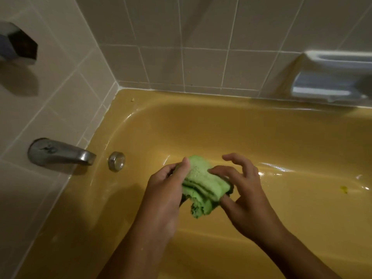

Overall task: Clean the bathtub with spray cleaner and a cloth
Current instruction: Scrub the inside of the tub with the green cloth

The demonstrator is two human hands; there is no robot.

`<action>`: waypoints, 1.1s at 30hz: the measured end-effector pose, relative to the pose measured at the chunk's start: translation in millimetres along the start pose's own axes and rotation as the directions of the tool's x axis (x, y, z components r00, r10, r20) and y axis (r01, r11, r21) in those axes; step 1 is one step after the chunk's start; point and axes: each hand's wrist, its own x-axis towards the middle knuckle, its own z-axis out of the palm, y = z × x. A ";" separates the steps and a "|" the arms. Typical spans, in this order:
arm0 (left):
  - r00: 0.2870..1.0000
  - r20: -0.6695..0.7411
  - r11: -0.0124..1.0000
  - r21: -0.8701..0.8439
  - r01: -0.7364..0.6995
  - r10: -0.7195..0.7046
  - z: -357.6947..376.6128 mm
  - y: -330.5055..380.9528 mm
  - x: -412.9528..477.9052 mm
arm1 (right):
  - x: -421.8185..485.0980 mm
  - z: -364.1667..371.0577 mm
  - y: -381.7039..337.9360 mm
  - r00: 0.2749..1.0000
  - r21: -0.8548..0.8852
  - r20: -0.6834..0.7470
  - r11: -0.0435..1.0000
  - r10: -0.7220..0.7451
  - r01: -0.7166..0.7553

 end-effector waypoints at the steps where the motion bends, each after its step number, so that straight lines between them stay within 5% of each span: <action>1: 1.000 0.011 1.000 0.014 -0.004 0.004 0.5 -0.8 -2.8 | 1.3 -0.5 -2.8 0.998 0.068 -0.038 0.997 0.047 -0.044; 5: 0.997 0.059 0.980 0.193 -0.058 0.048 -4.0 -8.8 -6.5 | 7.5 -2.1 -18.4 0.962 0.429 -0.033 0.873 0.272 -0.232; 10: 0.970 0.106 0.848 0.471 -0.244 0.221 -19.0 -23.9 0.1 | 16.5 -9.3 -32.0 0.883 0.633 -0.036 0.695 0.467 -0.342; 13: 0.938 0.261 0.884 0.348 -0.312 0.228 -12.6 -24.2 0.9 | 19.8 -13.2 -33.2 0.870 0.653 0.022 0.652 0.493 -0.386; 16: 0.902 0.391 0.909 0.282 -0.305 0.181 -0.1 -28.9 1.9 | 26.0 -17.3 -35.3 0.849 0.759 0.138 0.496 0.510 -0.422; 19: 0.930 0.313 0.933 0.238 -0.272 0.191 6.3 -34.4 2.0 | 29.5 -22.5 -25.7 0.827 0.806 0.192 0.396 0.528 -0.440; 21: 0.973 0.129 0.934 0.279 -0.222 0.192 8.9 -36.3 2.7 | 23.1 -22.0 -12.9 0.808 0.810 0.236 0.349 0.539 -0.470; 24: 0.988 -0.026 0.915 0.382 -0.131 0.152 12.0 -36.7 4.6 | 3.6 -15.6 -2.0 0.800 0.685 0.276 0.475 0.532 -0.552; 29: 0.981 0.189 0.921 0.371 -0.115 0.046 -4.5 -46.9 18.3 | -4.7 -8.5 10.8 0.898 0.301 0.255 0.853 0.358 -0.426; 33: 0.962 0.232 0.570 0.775 -0.274 0.146 -4.0 -46.6 17.8 | 8.7 -0.5 16.8 0.953 -0.051 0.126 0.961 0.276 -0.272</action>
